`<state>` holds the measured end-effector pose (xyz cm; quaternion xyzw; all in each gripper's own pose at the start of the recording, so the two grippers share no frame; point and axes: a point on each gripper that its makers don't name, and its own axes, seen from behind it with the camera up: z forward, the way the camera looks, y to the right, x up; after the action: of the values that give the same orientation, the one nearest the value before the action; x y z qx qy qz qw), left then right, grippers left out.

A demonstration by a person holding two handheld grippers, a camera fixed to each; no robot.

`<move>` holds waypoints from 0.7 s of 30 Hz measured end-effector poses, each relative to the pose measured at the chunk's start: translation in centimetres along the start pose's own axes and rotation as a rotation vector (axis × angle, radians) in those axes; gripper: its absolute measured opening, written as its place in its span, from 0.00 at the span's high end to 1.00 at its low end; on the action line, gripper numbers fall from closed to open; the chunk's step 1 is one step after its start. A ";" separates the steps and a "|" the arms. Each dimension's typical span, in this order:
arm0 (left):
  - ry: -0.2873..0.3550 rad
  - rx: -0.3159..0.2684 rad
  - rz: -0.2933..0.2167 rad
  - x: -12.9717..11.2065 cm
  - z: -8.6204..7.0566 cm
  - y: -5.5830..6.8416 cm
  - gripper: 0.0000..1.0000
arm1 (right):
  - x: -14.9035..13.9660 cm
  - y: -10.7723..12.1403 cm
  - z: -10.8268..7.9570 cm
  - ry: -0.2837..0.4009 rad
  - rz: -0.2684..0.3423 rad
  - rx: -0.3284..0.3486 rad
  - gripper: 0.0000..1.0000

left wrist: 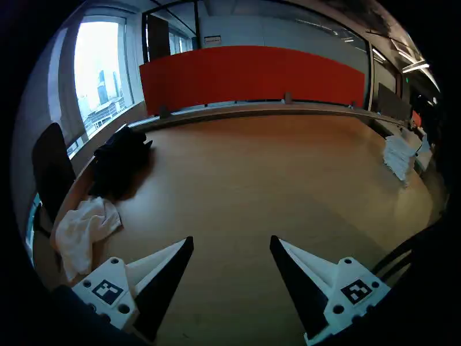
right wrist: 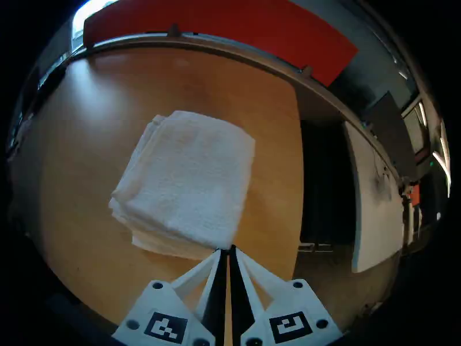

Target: Fold towel

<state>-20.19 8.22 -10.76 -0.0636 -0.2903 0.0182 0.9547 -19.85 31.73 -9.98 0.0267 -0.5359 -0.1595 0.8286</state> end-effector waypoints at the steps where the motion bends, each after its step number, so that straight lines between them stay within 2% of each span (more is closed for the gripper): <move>1: 0.000 0.000 0.000 0.0 0.0 0.0 0.01 | 0.0 0.0 0.1 -0.001 0.001 -0.001 0.97; 21: -0.002 -0.001 0.006 -0.1 -0.2 0.0 0.01 | -0.5 0.4 1.0 -0.019 0.020 -0.045 0.96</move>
<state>-20.19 8.18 -11.00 -0.0648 -0.2911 0.0212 0.9543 -20.83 32.33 -9.94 0.0009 -0.5401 -0.1634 0.8256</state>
